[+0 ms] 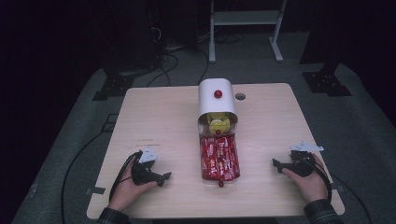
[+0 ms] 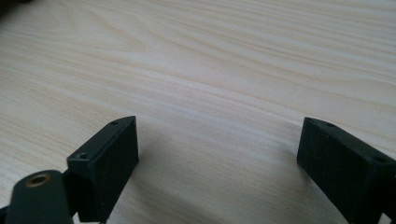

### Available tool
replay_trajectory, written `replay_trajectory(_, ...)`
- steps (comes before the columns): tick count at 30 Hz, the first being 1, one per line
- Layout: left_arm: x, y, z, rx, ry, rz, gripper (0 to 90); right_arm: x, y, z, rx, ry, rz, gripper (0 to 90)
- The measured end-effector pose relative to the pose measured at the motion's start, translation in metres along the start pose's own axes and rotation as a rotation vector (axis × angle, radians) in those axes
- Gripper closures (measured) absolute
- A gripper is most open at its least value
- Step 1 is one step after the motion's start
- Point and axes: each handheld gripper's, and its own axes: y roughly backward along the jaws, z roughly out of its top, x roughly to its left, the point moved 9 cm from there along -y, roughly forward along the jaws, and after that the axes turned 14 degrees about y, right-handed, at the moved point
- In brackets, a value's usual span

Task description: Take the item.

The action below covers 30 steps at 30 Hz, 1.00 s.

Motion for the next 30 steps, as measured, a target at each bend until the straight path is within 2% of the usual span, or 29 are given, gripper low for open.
replay_trajectory(5, -0.0001, 0.0000, -0.0001, -0.001, 0.001, 0.000, 0.0, -0.0007, 0.0009, -0.0005, -0.004, -0.009, 0.007, 11.8)
replay_trajectory(17, -0.0002, 0.0002, -0.0002, -0.001, 0.000, 0.000, 0.0, -0.0005, 0.0020, -0.0016, 0.003, -0.008, -0.015, 13.7)
replay_trajectory(23, -0.0002, 0.0002, -0.0002, -0.002, 0.000, 0.000, 0.0, 0.0016, 0.0033, -0.0005, -0.004, 0.015, 0.006, 19.4)
replay_trajectory(30, -0.0002, 0.0000, -0.0001, -0.004, 0.000, 0.000, 0.0, 0.0031, 0.0055, 0.0018, -0.014, 0.013, 0.029, 22.4)
